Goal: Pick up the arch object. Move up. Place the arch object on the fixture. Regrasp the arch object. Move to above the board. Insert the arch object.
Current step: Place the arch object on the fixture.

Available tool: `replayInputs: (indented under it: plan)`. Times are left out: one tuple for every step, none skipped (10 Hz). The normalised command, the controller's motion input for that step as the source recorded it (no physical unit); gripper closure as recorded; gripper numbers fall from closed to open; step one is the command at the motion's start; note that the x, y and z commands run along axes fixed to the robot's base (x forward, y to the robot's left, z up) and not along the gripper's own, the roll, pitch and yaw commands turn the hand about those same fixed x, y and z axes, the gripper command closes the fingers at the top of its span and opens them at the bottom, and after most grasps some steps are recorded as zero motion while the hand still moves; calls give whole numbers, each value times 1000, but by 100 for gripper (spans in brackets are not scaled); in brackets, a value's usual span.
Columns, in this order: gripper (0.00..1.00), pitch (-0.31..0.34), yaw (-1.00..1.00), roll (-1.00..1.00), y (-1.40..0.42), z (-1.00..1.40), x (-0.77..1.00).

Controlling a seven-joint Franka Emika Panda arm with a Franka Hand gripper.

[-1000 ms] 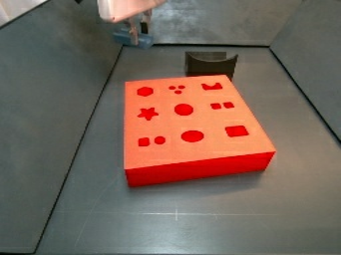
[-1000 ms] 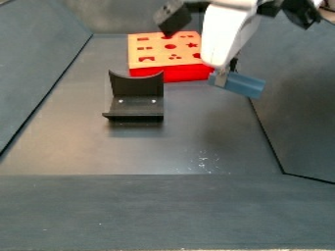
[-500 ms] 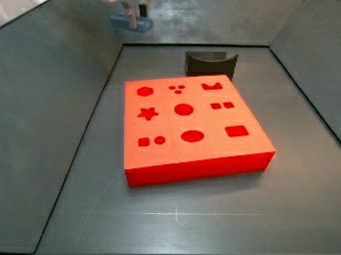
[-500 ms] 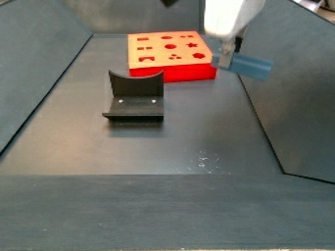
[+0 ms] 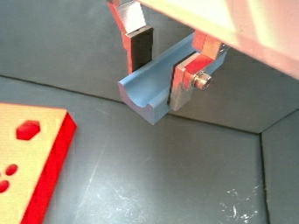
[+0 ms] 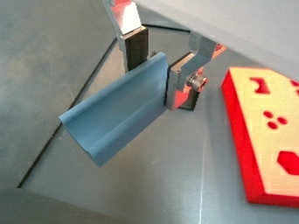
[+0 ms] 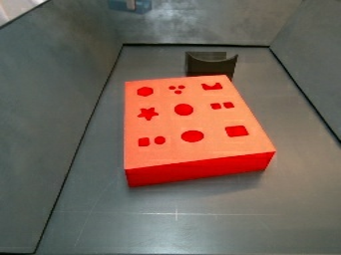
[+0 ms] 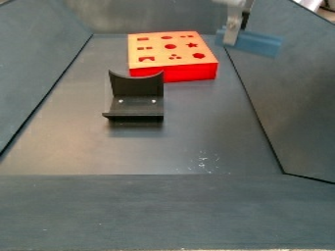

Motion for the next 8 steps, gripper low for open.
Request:
replayInputs:
  plan:
    - [100, -15, -1000, -68, -309, 433, 1000]
    - [100, -13, -1000, -69, -305, 401, 1000]
    - [100, 6, -1000, -78, -257, 361, 1000]
    - [100, 14, -1000, -84, -223, 316, 1000]
    - [100, 23, -1000, -90, -200, 276, 1000]
    - [100, 39, -1000, -97, -163, 240, 1000]
    - [100, 52, -1000, -102, -132, 210, 1000]
    - [100, 67, -1000, -107, -107, 171, 1000]
